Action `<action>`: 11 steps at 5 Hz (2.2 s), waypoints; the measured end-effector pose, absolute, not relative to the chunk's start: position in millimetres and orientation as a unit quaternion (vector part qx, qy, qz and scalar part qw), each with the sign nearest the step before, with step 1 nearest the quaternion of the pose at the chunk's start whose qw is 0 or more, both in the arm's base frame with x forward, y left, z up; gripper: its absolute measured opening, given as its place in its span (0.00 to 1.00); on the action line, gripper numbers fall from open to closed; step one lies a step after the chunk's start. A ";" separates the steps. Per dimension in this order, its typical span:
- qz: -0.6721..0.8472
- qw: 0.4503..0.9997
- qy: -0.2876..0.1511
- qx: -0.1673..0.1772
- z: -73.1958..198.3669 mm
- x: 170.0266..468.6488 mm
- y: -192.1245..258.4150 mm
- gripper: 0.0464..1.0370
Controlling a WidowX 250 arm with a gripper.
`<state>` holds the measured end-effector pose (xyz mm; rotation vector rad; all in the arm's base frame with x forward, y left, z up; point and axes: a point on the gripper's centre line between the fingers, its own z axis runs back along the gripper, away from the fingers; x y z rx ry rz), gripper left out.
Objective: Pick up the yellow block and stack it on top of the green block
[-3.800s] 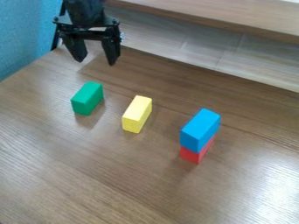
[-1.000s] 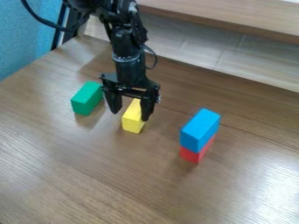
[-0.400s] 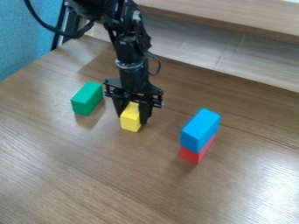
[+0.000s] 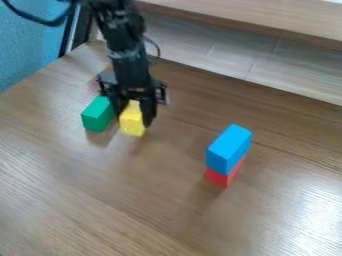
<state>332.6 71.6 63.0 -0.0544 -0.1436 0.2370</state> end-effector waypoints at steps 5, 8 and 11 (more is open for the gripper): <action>0.166 0.981 -0.092 -0.036 92.6 328.6 133.5 0.55; 0.161 0.984 -0.072 -0.018 74.6 321.0 145.1 0.55; 0.163 0.985 -0.059 -0.015 67.3 317.3 145.6 0.97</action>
